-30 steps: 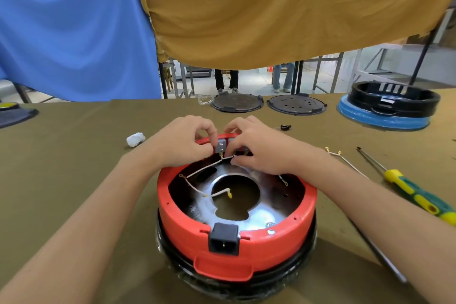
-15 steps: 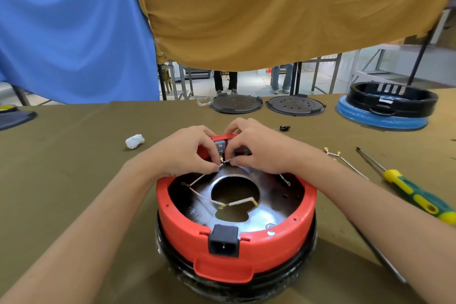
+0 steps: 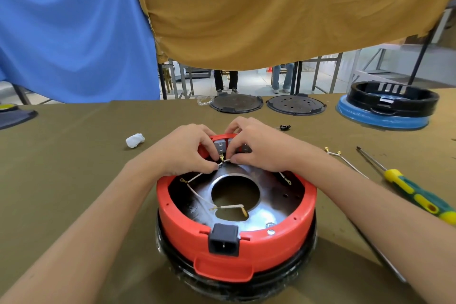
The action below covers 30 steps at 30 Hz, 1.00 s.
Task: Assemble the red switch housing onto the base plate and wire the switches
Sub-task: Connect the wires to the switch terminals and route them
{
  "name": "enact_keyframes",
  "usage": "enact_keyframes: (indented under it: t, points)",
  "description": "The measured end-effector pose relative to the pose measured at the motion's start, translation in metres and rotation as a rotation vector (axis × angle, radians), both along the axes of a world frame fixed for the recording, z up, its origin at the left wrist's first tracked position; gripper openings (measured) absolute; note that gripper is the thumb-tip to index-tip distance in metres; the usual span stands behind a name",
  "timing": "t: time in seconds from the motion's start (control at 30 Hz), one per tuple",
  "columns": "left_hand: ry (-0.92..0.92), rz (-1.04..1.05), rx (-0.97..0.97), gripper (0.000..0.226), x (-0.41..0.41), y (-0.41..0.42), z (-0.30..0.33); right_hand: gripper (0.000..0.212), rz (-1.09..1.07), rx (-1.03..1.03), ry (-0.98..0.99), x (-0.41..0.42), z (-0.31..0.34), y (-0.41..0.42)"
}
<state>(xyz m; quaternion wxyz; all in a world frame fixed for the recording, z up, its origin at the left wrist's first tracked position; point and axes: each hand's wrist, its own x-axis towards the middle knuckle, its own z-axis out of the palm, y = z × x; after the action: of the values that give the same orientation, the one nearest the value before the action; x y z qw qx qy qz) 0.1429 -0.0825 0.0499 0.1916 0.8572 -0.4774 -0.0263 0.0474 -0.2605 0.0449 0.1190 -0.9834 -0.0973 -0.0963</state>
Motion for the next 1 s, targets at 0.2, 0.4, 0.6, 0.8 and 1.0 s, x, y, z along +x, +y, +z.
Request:
enact_keyframes:
  t: [0.2,0.4,0.6,0.8,1.0]
  points:
    - [-0.005,-0.007,-0.015,0.011,-0.0004,-0.0005,-0.0007,0.012,-0.004,-0.001,0.004,0.0001,0.0005,0.0000]
    - [-0.005,-0.006,0.000,0.011,0.0001,-0.0005,-0.0009,0.009,-0.008,0.002,0.010,-0.0010,0.0010,0.0011]
    - [0.014,-0.003,0.001,0.006,-0.0018,0.0000,0.0001,0.006,-0.009,-0.014,0.014,-0.0014,0.0014,0.0018]
    - [0.027,-0.017,-0.026,0.017,-0.0034,0.0008,0.0003,0.008,-0.009,-0.015,0.013,-0.0011,0.0014,0.0014]
    - [0.033,-0.019,-0.027,0.016,-0.0024,0.0010,0.0003,0.008,-0.011,-0.024,0.012,-0.0013,0.0013,0.0012]
